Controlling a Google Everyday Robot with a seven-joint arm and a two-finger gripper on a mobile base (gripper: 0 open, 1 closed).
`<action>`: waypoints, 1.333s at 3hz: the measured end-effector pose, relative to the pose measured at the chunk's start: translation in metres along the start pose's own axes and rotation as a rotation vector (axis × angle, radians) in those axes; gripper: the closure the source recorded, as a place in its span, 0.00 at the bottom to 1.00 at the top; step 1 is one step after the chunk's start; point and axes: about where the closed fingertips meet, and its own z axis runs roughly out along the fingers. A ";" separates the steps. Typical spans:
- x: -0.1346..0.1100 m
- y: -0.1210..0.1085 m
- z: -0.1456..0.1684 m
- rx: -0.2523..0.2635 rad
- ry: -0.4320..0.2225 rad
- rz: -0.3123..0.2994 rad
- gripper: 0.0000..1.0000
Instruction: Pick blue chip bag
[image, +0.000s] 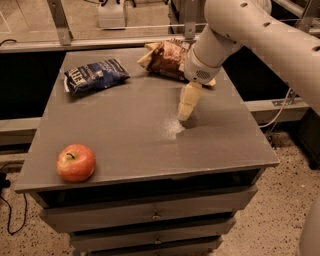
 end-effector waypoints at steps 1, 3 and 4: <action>0.000 0.000 0.000 0.000 0.000 0.000 0.00; -0.033 -0.034 0.027 0.030 -0.101 -0.003 0.00; -0.062 -0.068 0.039 0.046 -0.198 0.029 0.00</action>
Offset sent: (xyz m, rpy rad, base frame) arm 0.0261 0.0276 0.0002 0.0782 -0.0623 0.0361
